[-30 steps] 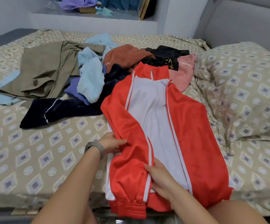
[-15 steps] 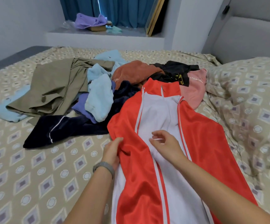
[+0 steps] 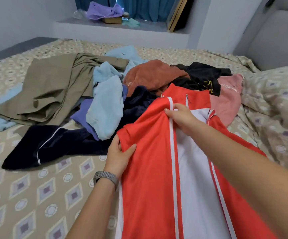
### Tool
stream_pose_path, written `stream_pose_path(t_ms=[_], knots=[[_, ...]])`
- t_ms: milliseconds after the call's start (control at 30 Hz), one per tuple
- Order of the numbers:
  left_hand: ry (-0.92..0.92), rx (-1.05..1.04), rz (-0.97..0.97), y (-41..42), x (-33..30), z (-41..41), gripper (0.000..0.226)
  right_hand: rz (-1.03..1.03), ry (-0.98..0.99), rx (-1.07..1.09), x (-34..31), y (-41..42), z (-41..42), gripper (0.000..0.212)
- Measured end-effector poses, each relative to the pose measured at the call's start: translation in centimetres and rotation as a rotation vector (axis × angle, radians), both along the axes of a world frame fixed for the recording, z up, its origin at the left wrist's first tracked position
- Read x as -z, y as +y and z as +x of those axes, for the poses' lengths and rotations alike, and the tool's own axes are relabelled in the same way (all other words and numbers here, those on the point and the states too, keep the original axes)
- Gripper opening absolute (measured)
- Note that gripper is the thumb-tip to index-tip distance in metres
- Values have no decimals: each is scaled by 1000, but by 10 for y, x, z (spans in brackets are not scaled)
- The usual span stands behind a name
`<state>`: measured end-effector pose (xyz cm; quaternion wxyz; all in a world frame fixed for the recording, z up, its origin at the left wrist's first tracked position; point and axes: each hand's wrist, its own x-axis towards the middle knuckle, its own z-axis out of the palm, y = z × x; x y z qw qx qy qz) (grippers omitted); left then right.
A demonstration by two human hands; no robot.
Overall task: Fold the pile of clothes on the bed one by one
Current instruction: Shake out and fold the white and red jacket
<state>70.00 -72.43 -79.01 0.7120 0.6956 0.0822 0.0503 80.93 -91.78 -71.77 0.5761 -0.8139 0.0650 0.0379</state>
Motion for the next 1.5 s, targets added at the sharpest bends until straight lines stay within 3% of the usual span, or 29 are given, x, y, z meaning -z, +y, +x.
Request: stream_pose_path(t_ms=[67,200,300,400,467,533,733,933,1067,1200,1300,1400,1500], knots=[[-14,17,78,3,1,5,49,-39,-30,42,-1,-14,13,5],[20,-74,215,3,3,9,45,-144,83,-79,12,-15,1,12],[25,-148,198,0,0,2,38,-159,15,-115,7,-11,-24,14],[70,-166,91,2,-1,-4,26,-225,216,-171,6,-19,-56,27],[171,-139,17,4,1,-7,21,-172,418,-223,12,-26,-84,35],[278,-78,0,4,4,-15,21,-88,544,-251,22,-31,-118,28],[490,97,31,0,0,-68,28,201,684,-158,46,-30,-223,25],[687,327,335,22,-6,-121,16,225,715,-169,49,-19,-301,23],[525,207,631,25,-6,-139,24,226,685,-123,57,-6,-335,23],[373,32,651,20,-4,-168,19,198,677,-171,47,-11,-339,14],[127,-46,807,18,2,-179,37,-15,565,-207,26,-32,-317,17],[-144,-28,852,4,-9,-152,32,-206,375,-96,14,-72,-270,10],[-295,48,843,-31,-38,-100,32,-359,200,-9,9,-113,-211,6]])
